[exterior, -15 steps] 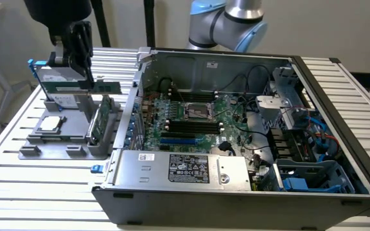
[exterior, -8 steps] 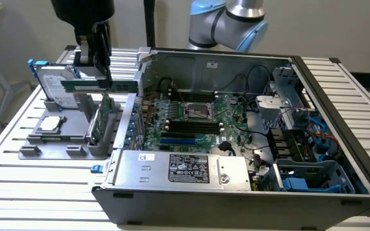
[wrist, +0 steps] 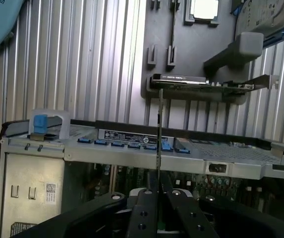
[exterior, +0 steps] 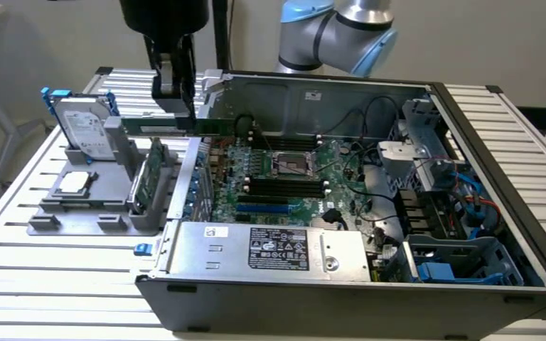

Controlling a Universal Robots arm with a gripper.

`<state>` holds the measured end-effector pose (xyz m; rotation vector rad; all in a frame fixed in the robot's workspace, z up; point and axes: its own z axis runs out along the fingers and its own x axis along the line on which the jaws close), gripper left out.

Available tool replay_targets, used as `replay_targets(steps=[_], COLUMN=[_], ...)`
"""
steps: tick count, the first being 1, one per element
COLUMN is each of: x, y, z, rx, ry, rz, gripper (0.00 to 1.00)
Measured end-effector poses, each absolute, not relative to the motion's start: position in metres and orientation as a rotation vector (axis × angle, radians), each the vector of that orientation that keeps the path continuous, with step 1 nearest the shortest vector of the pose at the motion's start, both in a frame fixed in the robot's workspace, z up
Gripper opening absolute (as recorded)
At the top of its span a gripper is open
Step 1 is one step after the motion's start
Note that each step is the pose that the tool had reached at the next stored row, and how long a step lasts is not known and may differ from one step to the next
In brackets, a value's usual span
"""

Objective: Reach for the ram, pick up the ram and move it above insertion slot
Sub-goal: 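Pick up the ram and move it above insertion slot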

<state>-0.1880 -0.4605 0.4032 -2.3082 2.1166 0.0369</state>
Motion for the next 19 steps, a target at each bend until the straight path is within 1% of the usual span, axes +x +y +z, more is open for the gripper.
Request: replay_targets(steps=[12,19], x=[-0.133,-0.105], y=[-0.456,-0.441], z=[0.401,0.394], rx=[-2.308,-2.308], ry=[2.116,2.116], rz=[0.039,0.039], gripper=[0.13,0.13])
